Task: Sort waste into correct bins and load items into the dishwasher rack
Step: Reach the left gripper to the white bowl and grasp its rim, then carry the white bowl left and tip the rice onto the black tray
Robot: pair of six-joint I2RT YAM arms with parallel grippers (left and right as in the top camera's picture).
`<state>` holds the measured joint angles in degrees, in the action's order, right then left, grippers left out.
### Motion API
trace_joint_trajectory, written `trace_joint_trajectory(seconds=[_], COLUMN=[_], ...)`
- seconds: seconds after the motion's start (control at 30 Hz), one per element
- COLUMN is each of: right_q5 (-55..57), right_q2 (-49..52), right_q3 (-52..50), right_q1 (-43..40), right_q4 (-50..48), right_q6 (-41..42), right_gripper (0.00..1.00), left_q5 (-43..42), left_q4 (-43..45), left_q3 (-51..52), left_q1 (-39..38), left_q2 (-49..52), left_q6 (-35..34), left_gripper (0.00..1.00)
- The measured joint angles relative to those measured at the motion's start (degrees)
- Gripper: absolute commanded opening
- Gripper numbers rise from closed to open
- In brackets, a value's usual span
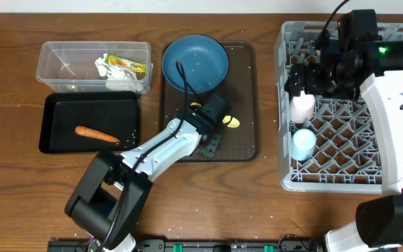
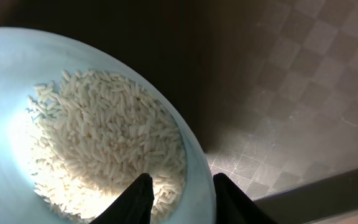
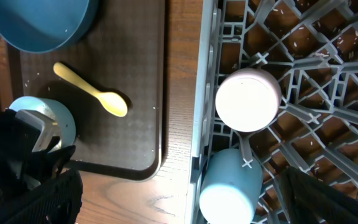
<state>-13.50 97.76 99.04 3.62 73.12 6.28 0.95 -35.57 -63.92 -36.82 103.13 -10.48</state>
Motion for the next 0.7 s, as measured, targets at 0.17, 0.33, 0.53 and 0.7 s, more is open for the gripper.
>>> trace_joint_trajectory(seconds=[0.17, 0.33, 0.53, 0.7], right_q5=[0.0, 0.0, 0.0, 0.0], right_q2=[0.0, 0.0, 0.0, 0.0], right_q3=[0.0, 0.0, 0.0, 0.0], right_q1=[0.0, 0.0, 0.0, 0.0], right_q4=[0.0, 0.1, 0.1, 0.0], right_q6=[0.0, 0.0, 0.0, 0.0], right_gripper=[0.99, 0.99, 0.99, 0.99], left_q5=[0.5, 0.8, 1.4, 1.6], left_q4=[0.1, 0.0, -0.4, -1.6], left_q3=[0.0, 0.0, 0.0, 0.0], left_q1=[0.0, 0.0, 0.0, 0.0], left_q2=[0.0, 0.0, -0.1, -1.1], left_q6=[0.2, 0.2, 0.4, 0.3], left_gripper=[0.19, 0.06, 0.06, 0.06])
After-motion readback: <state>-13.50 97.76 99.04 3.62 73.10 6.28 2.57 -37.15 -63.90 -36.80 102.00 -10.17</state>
